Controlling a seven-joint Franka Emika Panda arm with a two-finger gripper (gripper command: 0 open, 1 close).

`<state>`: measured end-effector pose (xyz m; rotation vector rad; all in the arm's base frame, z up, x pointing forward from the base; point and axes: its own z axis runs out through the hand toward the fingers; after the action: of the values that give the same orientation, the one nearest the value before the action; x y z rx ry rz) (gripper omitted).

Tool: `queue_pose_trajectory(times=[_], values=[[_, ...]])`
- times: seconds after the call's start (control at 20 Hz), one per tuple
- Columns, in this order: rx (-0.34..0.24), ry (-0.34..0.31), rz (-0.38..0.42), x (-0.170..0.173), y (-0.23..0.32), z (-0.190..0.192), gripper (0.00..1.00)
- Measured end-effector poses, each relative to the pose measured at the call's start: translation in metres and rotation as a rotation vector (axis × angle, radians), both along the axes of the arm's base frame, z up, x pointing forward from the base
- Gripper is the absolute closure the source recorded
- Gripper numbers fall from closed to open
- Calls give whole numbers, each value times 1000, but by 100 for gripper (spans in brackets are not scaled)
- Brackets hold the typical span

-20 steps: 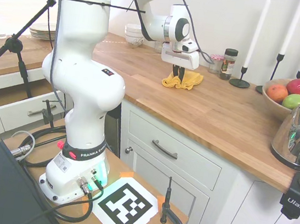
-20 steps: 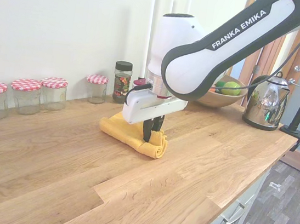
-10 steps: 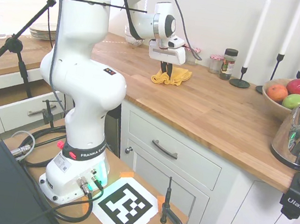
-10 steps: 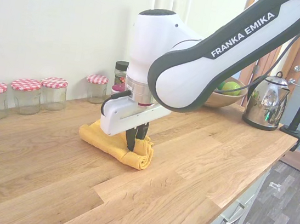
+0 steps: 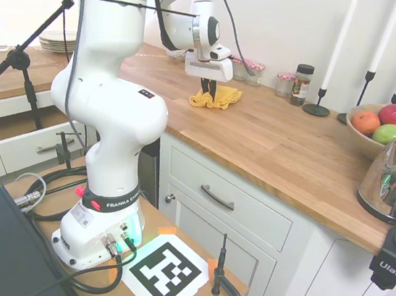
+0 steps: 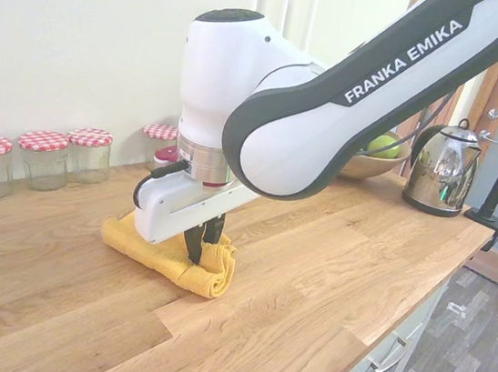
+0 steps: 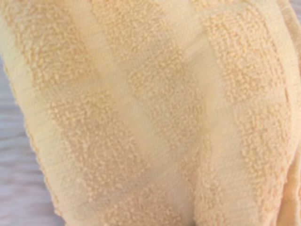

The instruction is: Wipe the counter

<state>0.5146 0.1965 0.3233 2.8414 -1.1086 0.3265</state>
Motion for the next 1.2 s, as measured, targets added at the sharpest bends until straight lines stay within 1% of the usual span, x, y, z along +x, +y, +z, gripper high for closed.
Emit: queue_pose_trajectory(times=[0.25, 0.65, 0.9, 1.2], values=[[-26, -11, 30, -12, 27, -1, 100], [-55, -12, 51, -17, 41, -2, 100], [-64, -12, 64, -22, 53, -3, 100], [-63, -13, 63, -22, 54, -3, 100]])
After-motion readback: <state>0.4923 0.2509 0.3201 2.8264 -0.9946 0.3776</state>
